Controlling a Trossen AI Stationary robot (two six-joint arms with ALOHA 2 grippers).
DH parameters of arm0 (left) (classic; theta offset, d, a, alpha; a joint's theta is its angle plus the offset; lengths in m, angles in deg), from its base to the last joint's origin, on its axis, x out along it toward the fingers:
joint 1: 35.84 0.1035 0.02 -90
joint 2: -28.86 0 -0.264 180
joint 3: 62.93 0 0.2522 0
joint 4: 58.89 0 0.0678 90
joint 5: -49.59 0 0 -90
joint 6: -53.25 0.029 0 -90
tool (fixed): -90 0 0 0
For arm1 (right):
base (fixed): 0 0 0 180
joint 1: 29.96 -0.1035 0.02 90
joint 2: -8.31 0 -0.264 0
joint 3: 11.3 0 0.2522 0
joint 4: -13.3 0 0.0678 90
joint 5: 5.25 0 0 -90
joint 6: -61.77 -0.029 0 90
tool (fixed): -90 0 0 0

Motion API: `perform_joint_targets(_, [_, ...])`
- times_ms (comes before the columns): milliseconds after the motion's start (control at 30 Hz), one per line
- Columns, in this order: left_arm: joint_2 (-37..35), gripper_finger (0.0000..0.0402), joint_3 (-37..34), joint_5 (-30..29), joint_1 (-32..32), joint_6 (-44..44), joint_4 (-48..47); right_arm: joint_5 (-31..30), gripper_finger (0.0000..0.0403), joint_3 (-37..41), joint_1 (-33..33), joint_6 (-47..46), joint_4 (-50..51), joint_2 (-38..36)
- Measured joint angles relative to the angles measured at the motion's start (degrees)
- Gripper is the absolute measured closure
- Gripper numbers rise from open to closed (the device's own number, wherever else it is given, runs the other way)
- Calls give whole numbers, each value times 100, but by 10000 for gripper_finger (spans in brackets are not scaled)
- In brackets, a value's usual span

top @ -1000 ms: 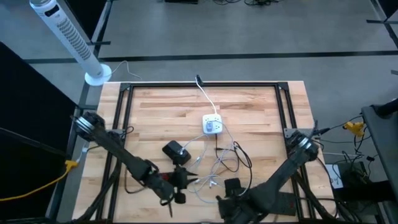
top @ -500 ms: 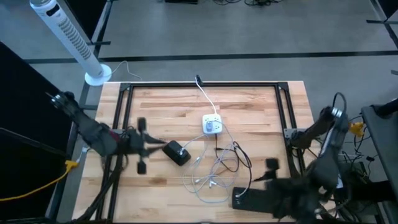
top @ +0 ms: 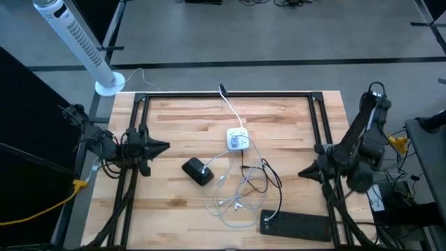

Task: Insert USB
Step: Return to Home Position

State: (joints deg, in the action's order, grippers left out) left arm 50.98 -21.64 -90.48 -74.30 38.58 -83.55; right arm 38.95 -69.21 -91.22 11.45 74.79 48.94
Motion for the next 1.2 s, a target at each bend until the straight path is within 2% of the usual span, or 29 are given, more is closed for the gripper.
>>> perform_joint_targets(100, [-502, 377, -640, -4, 14, 265, 657, -372, 399, 795, 0, 176, -635, -768])
perform_joint_targets(200, [-935, 377, -1208, -15, 67, 593, 1345, -775, 402, 1597, 35, 724, -1561, -1520])
perform_joint_targets(400, [-1571, 377, -1791, 90, 237, 1077, 1875, -625, 403, 2696, 152, 1833, -3169, -2820])
perform_joint_targets(533, [-1714, 377, -1820, 223, 472, 1118, 1896, -427, 403, 3013, 344, 2688, -3599, -3511])
perform_joint_targets(633, [-1718, 377, -1825, 582, 757, 1178, 1904, -356, 403, 3231, 603, 3526, -4091, -3927])
perform_joint_targets(700, [-1662, 377, -1828, 1009, 1028, 1167, 1964, -10, 403, 3449, 849, 4220, -4707, -4070])
perform_joint_targets(800, [-1525, 378, -1874, 1558, 1515, 966, 2190, 1023, 403, 3627, 1301, 4864, -5401, -4036])
perform_joint_targets(967, [-1254, 378, -1937, 2496, 2384, 713, 2305, 1712, 403, 3645, 2146, 4810, -5207, -4063])
perform_joint_targets(1133, [-1160, 378, -2375, 4034, 3114, 759, 3488, 2491, 403, 3733, 3005, 4720, -4988, -4061])
perform_joint_targets(1200, [-1177, 378, -2581, 4228, 3334, 799, 3655, 2965, 403, 3784, 3355, 4677, -4978, -4062])
